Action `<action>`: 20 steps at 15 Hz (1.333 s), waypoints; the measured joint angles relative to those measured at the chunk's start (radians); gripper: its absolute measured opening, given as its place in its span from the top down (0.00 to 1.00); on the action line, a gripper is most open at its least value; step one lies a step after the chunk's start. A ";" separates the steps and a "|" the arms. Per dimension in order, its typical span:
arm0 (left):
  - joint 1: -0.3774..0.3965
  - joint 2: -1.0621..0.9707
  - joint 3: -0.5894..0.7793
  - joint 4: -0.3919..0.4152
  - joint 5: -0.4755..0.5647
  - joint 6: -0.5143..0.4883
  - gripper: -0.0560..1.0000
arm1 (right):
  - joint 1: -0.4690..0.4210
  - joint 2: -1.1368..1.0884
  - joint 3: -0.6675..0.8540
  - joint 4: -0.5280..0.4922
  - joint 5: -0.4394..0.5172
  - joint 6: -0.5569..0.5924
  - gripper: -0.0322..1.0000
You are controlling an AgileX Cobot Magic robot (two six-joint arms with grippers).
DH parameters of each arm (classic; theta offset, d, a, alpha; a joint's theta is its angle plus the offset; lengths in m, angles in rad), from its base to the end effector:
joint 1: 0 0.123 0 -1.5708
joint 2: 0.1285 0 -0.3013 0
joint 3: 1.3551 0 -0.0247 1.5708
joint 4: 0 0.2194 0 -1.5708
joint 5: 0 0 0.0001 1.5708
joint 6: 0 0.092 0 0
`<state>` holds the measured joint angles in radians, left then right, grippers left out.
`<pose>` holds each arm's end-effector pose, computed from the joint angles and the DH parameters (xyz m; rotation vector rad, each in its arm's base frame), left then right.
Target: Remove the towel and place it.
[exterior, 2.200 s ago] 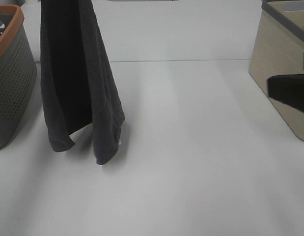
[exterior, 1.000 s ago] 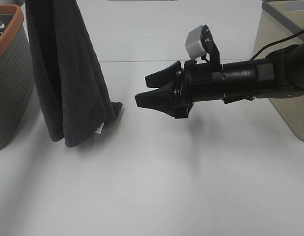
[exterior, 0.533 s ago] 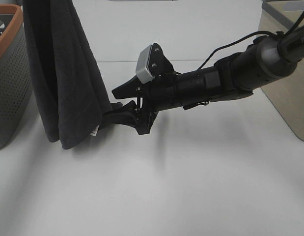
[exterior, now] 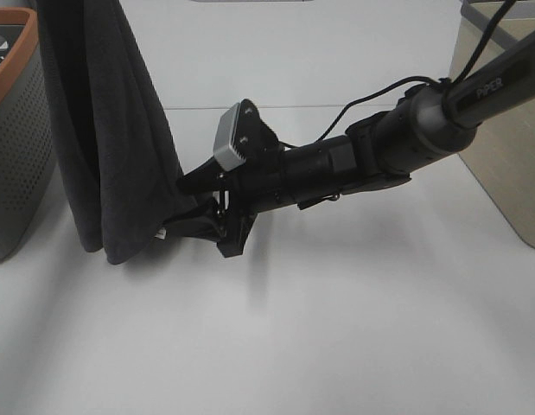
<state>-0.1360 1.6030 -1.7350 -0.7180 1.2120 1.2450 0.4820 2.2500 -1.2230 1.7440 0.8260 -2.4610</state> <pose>0.2921 -0.0972 0.4359 1.3908 1.7803 -0.3963 0.3353 0.2507 0.1253 -1.4742 1.6049 0.8437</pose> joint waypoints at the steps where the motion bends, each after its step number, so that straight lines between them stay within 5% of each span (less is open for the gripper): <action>1: 0.000 0.000 0.000 0.002 0.000 0.000 0.95 | 0.023 0.025 -0.014 -0.002 -0.004 -0.008 0.34; 12: 0.000 0.000 0.000 0.031 0.001 -0.050 0.95 | 0.053 0.096 -0.090 -0.002 0.022 0.055 0.41; 18: 0.000 0.000 0.000 0.063 0.001 -0.068 0.95 | 0.055 0.105 -0.090 -0.002 0.081 0.103 0.68; 20: 0.000 0.000 0.000 0.067 0.001 -0.086 0.95 | 0.055 0.105 -0.090 -0.002 0.117 0.151 0.84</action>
<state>-0.1360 1.6030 -1.7350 -0.6510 1.2130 1.1590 0.5370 2.3550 -1.3130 1.7420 0.9430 -2.3100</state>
